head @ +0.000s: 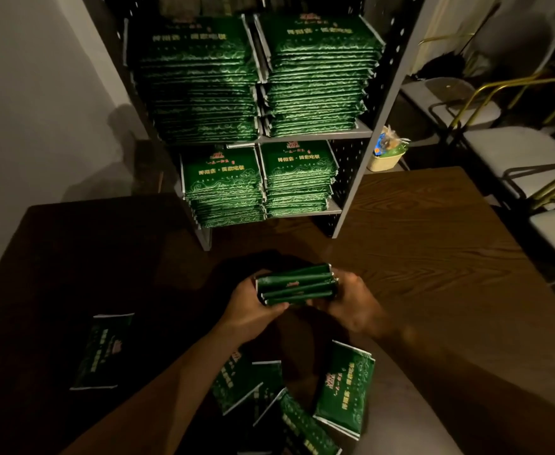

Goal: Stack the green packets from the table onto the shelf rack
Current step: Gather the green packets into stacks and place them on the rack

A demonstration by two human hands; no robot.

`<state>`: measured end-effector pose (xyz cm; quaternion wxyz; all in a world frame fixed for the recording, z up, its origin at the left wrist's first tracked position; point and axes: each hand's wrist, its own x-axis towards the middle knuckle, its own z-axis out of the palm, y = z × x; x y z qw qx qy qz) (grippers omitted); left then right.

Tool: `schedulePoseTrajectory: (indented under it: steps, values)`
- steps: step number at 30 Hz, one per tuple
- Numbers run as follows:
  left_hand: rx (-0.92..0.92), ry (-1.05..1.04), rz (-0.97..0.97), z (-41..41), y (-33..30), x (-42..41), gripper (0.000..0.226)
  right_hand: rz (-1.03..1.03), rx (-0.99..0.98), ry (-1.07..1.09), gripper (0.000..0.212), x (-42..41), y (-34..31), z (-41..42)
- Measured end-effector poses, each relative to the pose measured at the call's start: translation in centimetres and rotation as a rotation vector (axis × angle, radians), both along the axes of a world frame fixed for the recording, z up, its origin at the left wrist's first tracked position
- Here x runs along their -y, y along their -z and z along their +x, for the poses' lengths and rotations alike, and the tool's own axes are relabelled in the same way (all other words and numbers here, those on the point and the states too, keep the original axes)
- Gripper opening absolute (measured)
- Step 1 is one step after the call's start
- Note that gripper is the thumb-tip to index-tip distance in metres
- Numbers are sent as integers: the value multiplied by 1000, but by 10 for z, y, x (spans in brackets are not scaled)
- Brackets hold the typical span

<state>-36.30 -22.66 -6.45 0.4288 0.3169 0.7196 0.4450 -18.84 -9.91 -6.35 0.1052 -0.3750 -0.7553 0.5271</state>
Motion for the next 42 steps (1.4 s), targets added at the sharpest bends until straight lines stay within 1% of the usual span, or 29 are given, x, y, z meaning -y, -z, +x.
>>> schedulePoseTrajectory:
  steps: [1,3,5,6,8,10,11,14,17,20,22,26,29,33,36,38,42]
  values:
    - [-47,-2,4,-4,2,1,48,68,9,19,45,1,4,0]
    - [-114,10,-18,-11,9,4,50,114,66,-12,51,5,15,0]
    - [-114,41,-60,-11,13,8,47,175,118,-67,69,5,25,0]
    - [-103,48,-72,-10,16,9,46,194,95,-66,75,5,27,1]
    - [-112,51,-84,-9,21,9,47,241,40,-39,80,2,29,4]
    - [-127,65,-100,-7,22,9,52,316,86,-66,77,1,29,6]
    - [-127,76,-122,-6,22,6,53,334,137,-94,72,3,30,6]
    - [-161,151,-191,-1,22,1,54,308,231,-130,53,8,32,1]
    - [-190,180,-212,-3,16,0,49,262,250,-117,43,6,26,-4]
    - [-254,223,-196,-9,4,-2,42,241,234,-68,42,-4,11,-4]
    - [-310,231,-175,-14,-9,-4,42,249,221,-47,44,-7,-4,-4]
    - [-341,238,-129,-21,-36,-4,40,276,164,-1,44,-9,-30,-8]
    - [-363,237,-96,-28,-57,-1,39,219,117,22,44,-10,-51,-9]
    - [-392,291,-88,-33,-88,6,56,127,36,3,47,-8,-86,-9]
    - [-435,322,-70,-41,-114,12,72,89,23,-53,45,-7,-119,-10]
    - [-456,326,-55,-46,-132,14,75,97,32,-91,42,-6,-144,-9]
    - [-463,333,-24,-53,-166,18,78,128,30,-118,43,-2,-191,-11]
